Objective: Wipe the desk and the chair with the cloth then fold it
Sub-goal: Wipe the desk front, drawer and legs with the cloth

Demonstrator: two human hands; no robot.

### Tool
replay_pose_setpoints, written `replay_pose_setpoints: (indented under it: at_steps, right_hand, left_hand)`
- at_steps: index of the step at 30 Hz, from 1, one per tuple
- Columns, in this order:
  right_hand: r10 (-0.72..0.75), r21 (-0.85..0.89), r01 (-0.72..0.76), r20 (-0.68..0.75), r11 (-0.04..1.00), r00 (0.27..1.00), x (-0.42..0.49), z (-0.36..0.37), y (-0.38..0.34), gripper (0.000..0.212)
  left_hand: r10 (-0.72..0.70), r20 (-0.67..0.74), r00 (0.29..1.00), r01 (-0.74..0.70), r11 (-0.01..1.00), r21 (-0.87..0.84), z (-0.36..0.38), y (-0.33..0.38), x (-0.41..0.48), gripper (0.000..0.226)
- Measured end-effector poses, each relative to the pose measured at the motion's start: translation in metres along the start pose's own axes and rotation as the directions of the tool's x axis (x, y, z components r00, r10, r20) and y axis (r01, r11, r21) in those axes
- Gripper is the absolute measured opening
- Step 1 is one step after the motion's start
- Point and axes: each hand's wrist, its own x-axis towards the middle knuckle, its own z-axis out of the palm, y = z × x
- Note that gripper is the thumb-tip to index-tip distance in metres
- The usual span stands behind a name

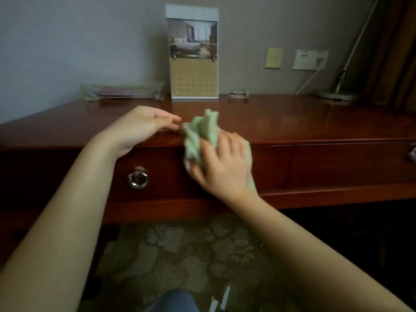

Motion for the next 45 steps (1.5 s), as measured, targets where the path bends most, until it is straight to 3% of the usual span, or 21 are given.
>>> replay_pose_setpoints:
  at_steps: [5, 9, 11, 15, 18, 21, 28, 32, 35, 38, 41, 45]
  right_hand:
    - [-0.031, 0.108, 0.032, -0.014, 0.994, 0.999, 0.028, 0.023, -0.089, 0.029]
    - [-0.200, 0.152, 0.207, -0.063, 0.966, 0.978, 0.018, 0.021, -0.057, 0.036]
    - [-0.218, 0.117, 0.227, -0.082, 0.967, 0.972, 0.003, 0.015, -0.020, 0.038]
    - [-0.101, -0.040, 0.097, -0.102, 0.994, 0.990, -0.033, -0.010, 0.068, 0.040]
    - [-0.029, -0.083, 0.020, -0.107, 0.996, 0.994, -0.045, -0.022, 0.104, 0.041]
    - [-0.061, -0.093, 0.052, -0.096, 0.994, 0.994, -0.042, -0.019, 0.097, 0.043]
    - [-0.378, 0.097, 0.378, -0.026, 0.921, 0.926, 0.019, 0.002, -0.009, 0.035]
    - [-0.508, 0.248, 0.481, 0.053, 0.841, 0.860, 0.054, 0.023, -0.080, 0.035]
    - [-0.586, 0.285, 0.535, 0.138, 0.796, 0.798, 0.070, 0.042, -0.129, 0.036]
    - [-0.632, 0.241, 0.585, 0.254, 0.774, 0.732, 0.082, 0.054, -0.177, 0.040]
    - [-0.670, 0.200, 0.639, 0.253, 0.742, 0.698, 0.083, 0.062, -0.223, 0.038]
    - [-0.650, 0.184, 0.629, 0.326, 0.756, 0.686, 0.079, 0.065, -0.261, 0.049]
  left_hand:
    - [-0.015, -0.164, 0.986, 0.012, 1.000, -0.020, -0.018, -0.008, -0.008, 0.022]
    - [-0.002, -0.231, 0.973, 0.006, 1.000, 0.016, -0.023, -0.013, -0.007, 0.020]
    - [0.039, -0.252, 0.967, 0.009, 0.983, 0.185, -0.026, -0.018, -0.009, 0.021]
    - [0.202, -0.361, 0.911, 0.113, 0.719, 0.686, -0.026, -0.030, -0.034, 0.032]
    - [0.422, -0.422, 0.803, 0.071, 0.634, 0.770, -0.032, -0.053, -0.062, 0.046]
    - [0.545, -0.450, 0.707, 0.056, 0.592, 0.804, -0.050, -0.085, -0.081, 0.038]
    - [0.511, -0.584, 0.631, 0.164, 0.648, 0.744, -0.094, -0.119, -0.099, 0.035]
    - [0.485, -0.667, 0.565, 0.101, 0.762, 0.639, -0.101, -0.118, -0.101, 0.039]
    - [0.332, -0.779, 0.531, 0.066, 0.901, 0.429, -0.111, -0.108, -0.106, 0.047]
    - [0.211, -0.841, 0.498, 0.162, 0.930, 0.329, -0.131, -0.113, -0.109, 0.057]
    - [0.194, -0.828, 0.525, 0.197, 0.919, 0.341, -0.142, -0.116, -0.113, 0.060]
    - [0.103, -0.747, 0.657, 0.344, 0.841, 0.418, -0.160, -0.107, -0.117, 0.045]
